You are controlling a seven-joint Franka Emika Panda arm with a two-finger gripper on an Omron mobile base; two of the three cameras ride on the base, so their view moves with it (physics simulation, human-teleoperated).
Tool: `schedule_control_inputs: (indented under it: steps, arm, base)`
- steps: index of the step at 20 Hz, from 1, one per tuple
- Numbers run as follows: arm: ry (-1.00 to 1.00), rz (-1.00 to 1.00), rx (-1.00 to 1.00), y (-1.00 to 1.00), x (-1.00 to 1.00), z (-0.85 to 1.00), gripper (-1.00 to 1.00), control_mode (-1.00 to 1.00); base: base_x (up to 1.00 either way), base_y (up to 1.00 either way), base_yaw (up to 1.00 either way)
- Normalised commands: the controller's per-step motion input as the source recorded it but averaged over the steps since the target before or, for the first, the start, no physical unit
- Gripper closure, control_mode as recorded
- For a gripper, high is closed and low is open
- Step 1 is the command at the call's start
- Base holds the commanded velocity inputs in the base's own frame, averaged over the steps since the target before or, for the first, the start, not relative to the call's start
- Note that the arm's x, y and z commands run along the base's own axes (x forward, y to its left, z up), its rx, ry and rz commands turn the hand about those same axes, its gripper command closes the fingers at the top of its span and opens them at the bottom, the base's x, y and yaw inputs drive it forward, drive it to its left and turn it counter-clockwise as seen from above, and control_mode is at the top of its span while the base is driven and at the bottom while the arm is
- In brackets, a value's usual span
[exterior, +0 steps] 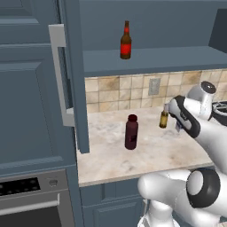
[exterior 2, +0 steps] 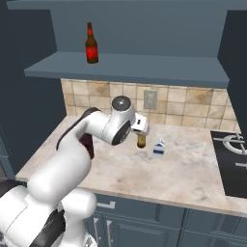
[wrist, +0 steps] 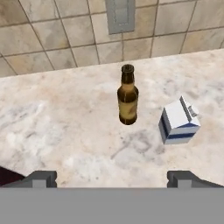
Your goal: Sort all alcoholic drinks to one cabinet, and non-alcoholic drinks to the other.
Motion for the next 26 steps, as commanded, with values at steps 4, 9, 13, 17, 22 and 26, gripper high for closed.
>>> schedule_control_inputs:
  steps: [4,9,13,17,22,26]
  arm:
    - [0.04,0.06,-0.09,-0.01,0.37,-0.21,-1.00,-1.00]
    - [0.01,0.00,-0.11,-0.08,0.18,-0.37,-1.00,-1.00]
    - [0.00,0.00,-0.10,-0.11,0.10,-0.43,-1.00,-1.00]
    - [0.00,0.00,-0.07,-0.01,0.24,-0.30,-1.00,-1.00]
    - [-0.01,0.02,-0.02,0.00,0.24,-0.16,-1.00,-1.00]
    - [0.00,0.01,-0.01,-0.01,0.23,-0.09,-1.00,-1.00]
  base:
    - [0.00,0.00,0.00]
    - [0.00,0.00,0.00]
    - [0.00,0.00,0.00]
    - [0.00,0.00,0.00]
    - [0.00,0.00,0.00]
    - [0.00,0.00,0.00]
